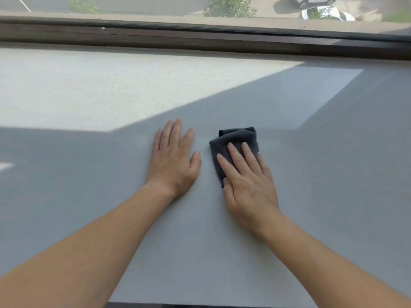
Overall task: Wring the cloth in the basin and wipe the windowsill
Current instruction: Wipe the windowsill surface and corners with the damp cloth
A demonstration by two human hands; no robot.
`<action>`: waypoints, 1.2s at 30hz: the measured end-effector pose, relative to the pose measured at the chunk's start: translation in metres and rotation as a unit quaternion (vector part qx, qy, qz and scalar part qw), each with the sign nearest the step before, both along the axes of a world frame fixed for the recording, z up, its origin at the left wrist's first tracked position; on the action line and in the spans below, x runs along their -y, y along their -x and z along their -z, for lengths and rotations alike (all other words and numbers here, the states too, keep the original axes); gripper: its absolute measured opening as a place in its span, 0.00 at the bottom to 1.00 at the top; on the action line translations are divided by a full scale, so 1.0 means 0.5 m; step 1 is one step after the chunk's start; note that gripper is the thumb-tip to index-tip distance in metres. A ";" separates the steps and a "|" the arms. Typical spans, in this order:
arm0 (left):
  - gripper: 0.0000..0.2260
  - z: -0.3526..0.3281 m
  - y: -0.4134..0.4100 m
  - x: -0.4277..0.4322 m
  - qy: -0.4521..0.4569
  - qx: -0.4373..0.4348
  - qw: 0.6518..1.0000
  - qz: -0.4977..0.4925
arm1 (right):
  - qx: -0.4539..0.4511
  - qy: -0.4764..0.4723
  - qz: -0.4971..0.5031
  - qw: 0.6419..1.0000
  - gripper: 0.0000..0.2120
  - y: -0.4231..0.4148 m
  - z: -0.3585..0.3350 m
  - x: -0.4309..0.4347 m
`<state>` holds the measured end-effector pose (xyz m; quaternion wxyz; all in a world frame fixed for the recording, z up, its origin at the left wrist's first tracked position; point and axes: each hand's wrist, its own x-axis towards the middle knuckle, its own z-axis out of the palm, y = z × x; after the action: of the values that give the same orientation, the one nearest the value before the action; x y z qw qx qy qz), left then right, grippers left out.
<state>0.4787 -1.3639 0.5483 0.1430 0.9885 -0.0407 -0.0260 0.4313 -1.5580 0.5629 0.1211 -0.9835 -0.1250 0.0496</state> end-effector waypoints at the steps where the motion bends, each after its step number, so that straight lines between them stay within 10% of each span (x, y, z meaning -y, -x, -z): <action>1: 0.30 0.000 0.000 -0.002 0.006 0.000 1.000 0.001 | -0.003 0.001 -0.034 0.999 0.27 0.020 0.003 0.002; 8: 0.29 0.000 -0.004 -0.008 0.037 -0.013 0.999 0.008 | -0.010 0.015 0.163 0.987 0.28 0.042 -0.001 0.076; 14: 0.18 -0.015 0.016 -0.012 0.072 0.021 0.997 0.037 | -0.003 0.016 -0.066 0.998 0.26 0.152 0.020 0.024; 21: 0.24 -0.025 0.186 -0.005 0.084 -0.014 0.996 0.042 | -0.008 -0.001 0.139 0.990 0.27 0.176 0.011 0.062; 27: 0.29 0.011 0.218 -0.017 0.026 -0.039 0.997 0.067 | 0.013 0.001 -0.082 0.997 0.27 0.313 0.035 -0.007; 36: 0.33 0.041 0.208 -0.005 -0.054 -0.034 0.995 0.078 | 0.018 0.005 0.115 0.993 0.28 0.337 0.042 -0.017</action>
<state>0.3745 -1.3614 0.5277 0.0878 0.9872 -0.1109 -0.0730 0.2626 -1.5498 0.5420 0.1184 -0.9927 -0.0131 0.0181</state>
